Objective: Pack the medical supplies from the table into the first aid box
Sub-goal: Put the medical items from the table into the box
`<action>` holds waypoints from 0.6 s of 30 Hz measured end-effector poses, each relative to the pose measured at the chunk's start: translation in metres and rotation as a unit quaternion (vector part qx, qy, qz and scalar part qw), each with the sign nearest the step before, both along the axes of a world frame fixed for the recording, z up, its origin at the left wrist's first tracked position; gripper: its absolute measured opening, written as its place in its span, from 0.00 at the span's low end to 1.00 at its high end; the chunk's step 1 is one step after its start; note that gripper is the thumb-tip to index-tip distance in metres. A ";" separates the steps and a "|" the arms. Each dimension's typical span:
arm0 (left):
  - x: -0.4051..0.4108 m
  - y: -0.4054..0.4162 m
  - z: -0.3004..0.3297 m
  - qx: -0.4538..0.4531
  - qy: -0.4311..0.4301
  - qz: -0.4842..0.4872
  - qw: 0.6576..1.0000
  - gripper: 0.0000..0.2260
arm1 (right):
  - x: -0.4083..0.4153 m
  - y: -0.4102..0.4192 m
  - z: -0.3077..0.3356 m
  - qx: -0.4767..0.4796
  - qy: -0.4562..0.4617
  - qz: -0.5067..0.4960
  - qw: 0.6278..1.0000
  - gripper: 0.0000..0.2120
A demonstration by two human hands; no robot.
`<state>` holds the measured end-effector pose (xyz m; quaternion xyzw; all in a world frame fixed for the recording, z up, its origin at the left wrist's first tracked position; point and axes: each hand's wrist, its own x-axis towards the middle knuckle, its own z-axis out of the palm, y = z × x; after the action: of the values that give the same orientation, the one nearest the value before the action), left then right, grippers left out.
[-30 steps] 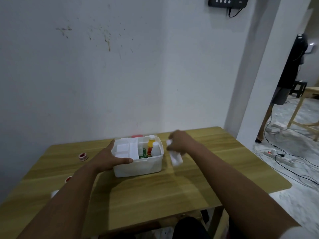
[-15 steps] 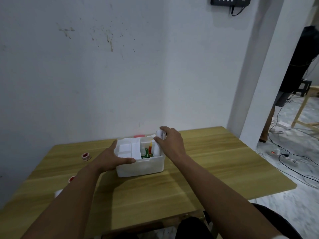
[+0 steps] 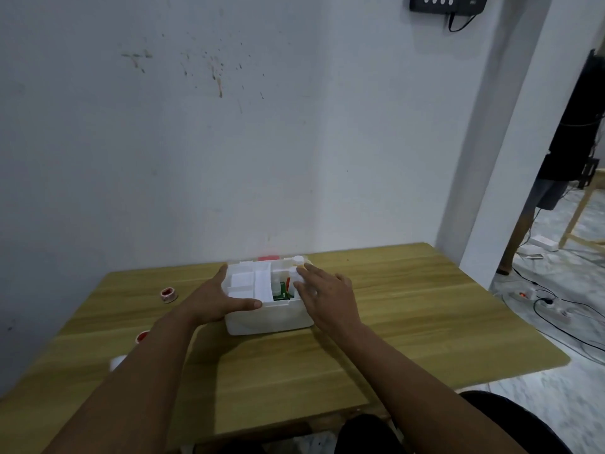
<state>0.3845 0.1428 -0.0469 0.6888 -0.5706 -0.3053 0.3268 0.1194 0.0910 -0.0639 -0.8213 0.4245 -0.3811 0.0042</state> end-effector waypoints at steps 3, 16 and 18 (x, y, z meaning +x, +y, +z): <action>0.000 0.001 0.001 0.001 -0.007 -0.004 1.000 0.54 | -0.006 -0.001 -0.015 -0.007 0.093 -0.004 0.996 0.24; 0.038 0.042 0.011 -0.083 -0.058 0.229 0.968 0.31 | -0.023 -0.035 0.023 0.305 -0.075 0.107 0.943 0.58; 0.060 0.053 0.006 -0.017 -0.142 0.240 0.960 0.24 | -0.024 -0.047 0.020 0.369 -0.062 0.121 0.919 0.65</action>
<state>0.4450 0.1961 -0.0412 0.8360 -0.4342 -0.1076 0.3177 0.0951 0.0437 -0.0436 -0.7811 0.4314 -0.2440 0.3798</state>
